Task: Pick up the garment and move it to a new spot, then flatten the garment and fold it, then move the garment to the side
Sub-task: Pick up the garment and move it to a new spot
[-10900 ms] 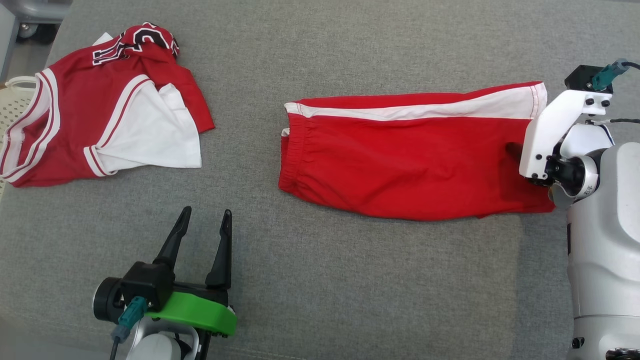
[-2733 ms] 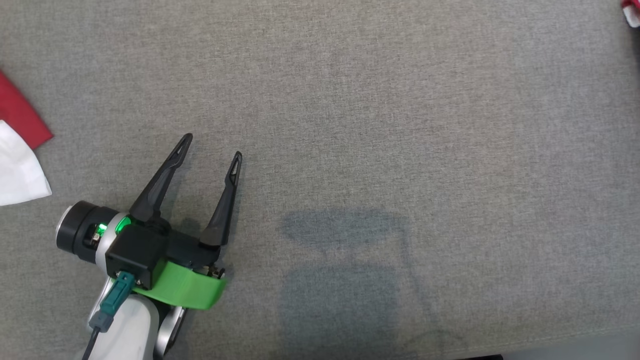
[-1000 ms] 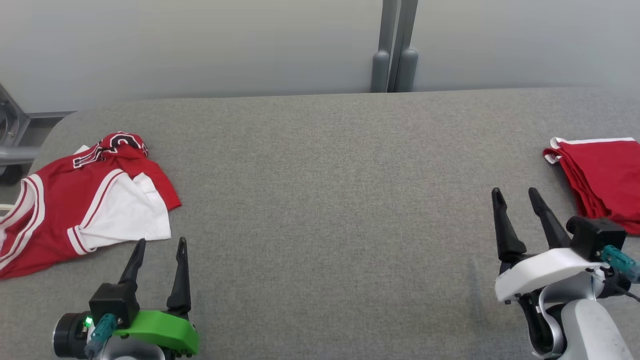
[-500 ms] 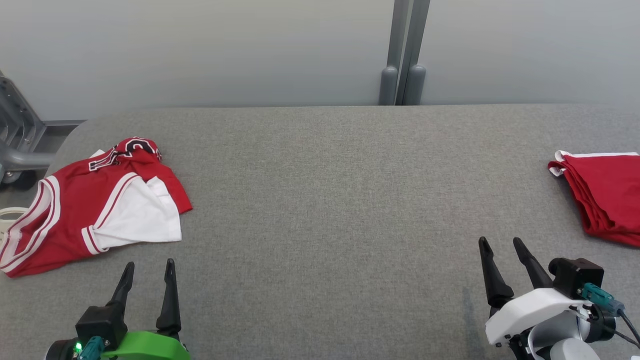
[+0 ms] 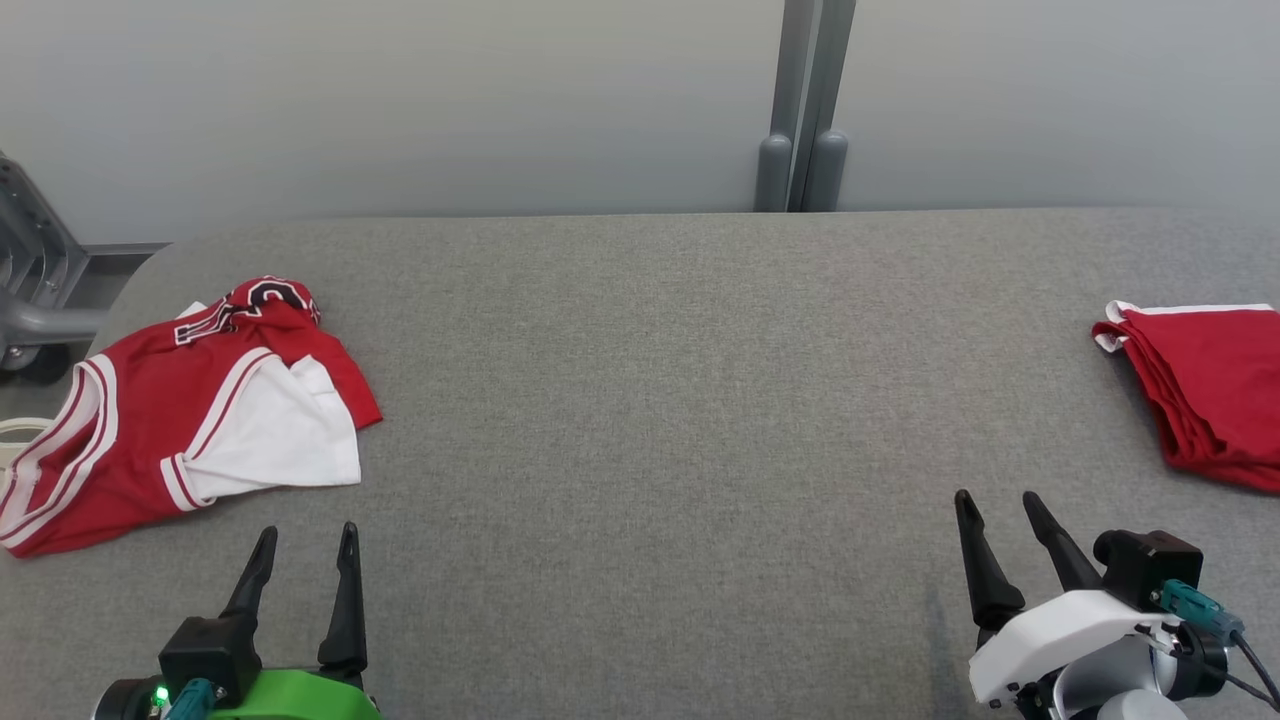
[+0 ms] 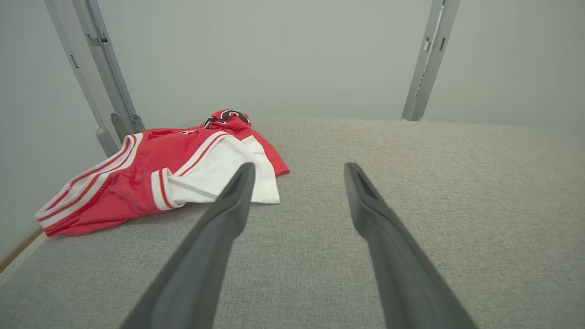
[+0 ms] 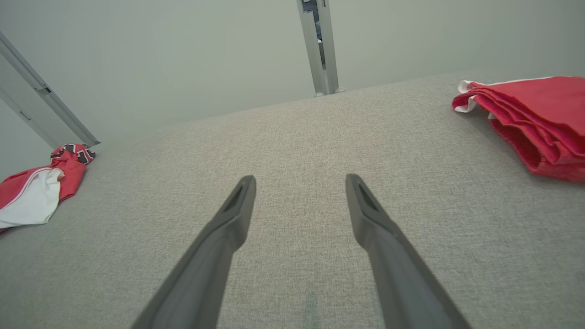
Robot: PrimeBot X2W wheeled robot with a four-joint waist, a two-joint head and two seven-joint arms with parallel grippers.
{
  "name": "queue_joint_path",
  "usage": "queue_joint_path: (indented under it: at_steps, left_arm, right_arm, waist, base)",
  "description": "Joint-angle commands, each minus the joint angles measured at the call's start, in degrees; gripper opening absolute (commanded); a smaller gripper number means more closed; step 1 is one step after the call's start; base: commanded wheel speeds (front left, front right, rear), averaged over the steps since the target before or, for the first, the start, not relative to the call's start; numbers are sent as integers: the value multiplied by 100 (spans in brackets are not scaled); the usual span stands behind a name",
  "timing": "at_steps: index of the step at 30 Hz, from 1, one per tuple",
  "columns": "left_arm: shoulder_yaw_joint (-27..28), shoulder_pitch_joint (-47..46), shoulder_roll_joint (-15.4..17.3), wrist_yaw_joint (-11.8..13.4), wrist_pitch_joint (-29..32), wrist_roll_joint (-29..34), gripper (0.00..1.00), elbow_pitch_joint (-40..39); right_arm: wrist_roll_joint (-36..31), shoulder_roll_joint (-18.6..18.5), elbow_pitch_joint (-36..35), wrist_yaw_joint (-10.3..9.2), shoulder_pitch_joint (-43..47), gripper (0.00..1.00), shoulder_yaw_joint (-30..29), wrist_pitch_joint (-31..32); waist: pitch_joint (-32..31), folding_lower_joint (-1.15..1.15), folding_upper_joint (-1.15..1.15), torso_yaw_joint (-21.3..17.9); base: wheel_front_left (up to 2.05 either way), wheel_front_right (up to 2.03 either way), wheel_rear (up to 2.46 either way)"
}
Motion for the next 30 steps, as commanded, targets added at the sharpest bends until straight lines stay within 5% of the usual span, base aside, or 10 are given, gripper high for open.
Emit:
queue_joint_path:
  at_steps: [1, 12, 30]
  left_arm:
    - [31, 18, -11, -41, -2, 64, 100, -14]
    - [13, -118, -64, -95, -2, 153, 100, 47]
    - [52, 45, -116, -68, -2, 257, 100, -66]
  right_arm:
    - [3, -9, 16, -4, -7, 100, 3, -30]
    - [0, -9, 39, -4, 94, 100, 50, -26]
    - [-52, -12, -85, -4, -36, 100, 278, 22]
  waist:
    - [5, 0, 0, 7]
    - [19, 0, 0, 406]
    - [173, 0, 0, 1973]
  base:
    - [0, 0, 0]
    - [0, 0, 0]
    - [0, 0, 0]
